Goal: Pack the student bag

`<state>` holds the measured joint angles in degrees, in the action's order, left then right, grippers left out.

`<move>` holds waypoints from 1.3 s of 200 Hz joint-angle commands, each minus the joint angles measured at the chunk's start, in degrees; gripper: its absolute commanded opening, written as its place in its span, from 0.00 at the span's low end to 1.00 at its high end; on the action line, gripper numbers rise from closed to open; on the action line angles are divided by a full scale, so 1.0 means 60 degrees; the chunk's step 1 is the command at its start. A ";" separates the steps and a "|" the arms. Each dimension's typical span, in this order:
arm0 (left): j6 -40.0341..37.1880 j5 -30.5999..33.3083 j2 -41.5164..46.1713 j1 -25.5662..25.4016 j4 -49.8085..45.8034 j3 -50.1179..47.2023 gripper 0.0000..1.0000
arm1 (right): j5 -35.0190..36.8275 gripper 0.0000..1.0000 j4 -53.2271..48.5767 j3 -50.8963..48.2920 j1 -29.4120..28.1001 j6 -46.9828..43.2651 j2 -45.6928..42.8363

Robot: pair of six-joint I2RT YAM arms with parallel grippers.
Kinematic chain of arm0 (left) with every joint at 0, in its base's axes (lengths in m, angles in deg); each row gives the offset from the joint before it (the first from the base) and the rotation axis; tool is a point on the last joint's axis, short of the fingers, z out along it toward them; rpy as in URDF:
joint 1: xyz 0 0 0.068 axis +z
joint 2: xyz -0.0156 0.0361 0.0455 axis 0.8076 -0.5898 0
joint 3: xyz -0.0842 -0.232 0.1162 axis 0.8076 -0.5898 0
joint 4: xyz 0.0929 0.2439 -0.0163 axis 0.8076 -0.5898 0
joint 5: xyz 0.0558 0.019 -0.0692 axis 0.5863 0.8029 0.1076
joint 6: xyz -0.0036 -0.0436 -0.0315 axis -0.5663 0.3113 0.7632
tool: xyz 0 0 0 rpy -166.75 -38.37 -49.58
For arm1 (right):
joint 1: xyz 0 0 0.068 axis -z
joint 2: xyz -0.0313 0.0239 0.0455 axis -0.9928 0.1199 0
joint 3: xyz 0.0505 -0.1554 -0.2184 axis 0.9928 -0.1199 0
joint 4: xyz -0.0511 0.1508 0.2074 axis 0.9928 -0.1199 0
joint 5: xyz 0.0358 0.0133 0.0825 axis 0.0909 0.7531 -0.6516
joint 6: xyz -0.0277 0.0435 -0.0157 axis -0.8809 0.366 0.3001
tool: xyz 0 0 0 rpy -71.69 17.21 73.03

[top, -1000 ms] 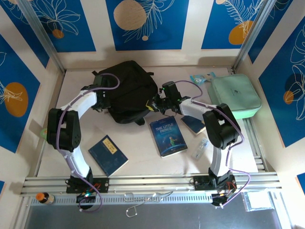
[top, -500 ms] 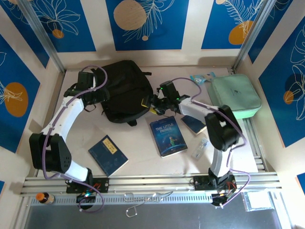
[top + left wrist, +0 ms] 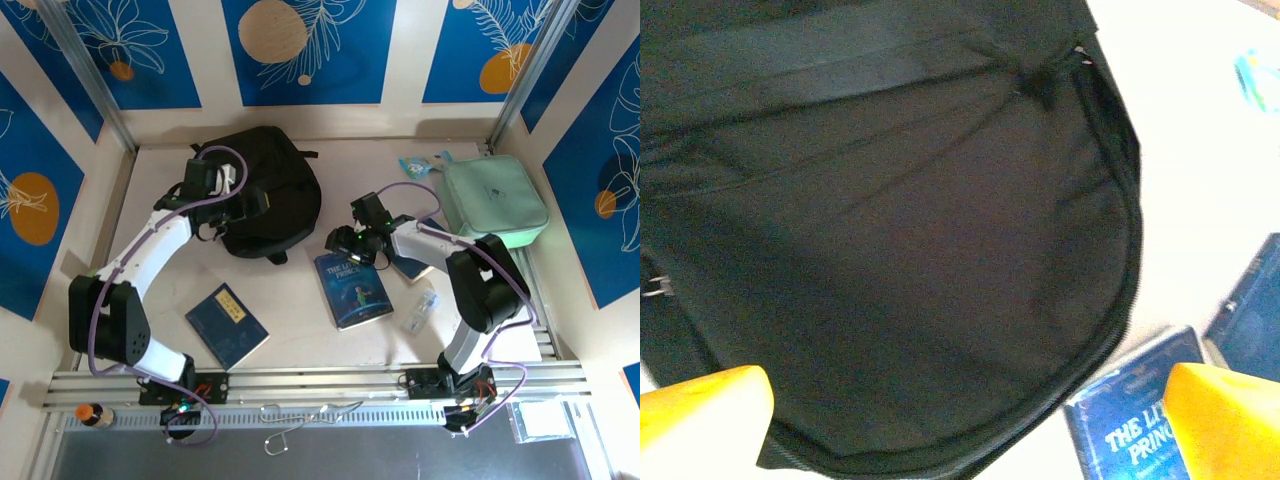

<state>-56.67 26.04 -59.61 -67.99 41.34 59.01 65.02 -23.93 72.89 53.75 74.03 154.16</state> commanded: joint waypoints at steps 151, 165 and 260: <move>0.1861 0.0827 -0.2667 -0.4494 0.0516 0.1439 0.95 | -0.0583 0.59 0.0077 0.0559 0.2116 -0.1067 0.0021; 0.2306 0.1187 -0.2850 -0.4677 0.0468 0.1439 0.87 | -0.0202 0.59 -0.0395 0.0248 0.2261 -0.1151 -0.0302; 0.3580 0.1216 -0.4222 -0.5000 0.0507 0.1598 0.59 | 0.0822 0.31 -0.2103 -0.0785 0.2183 -0.1913 -0.1067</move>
<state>-36.82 32.75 -83.04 -97.63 44.90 66.55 69.55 -33.96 69.06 67.35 64.44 148.87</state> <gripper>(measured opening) 0.596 0.315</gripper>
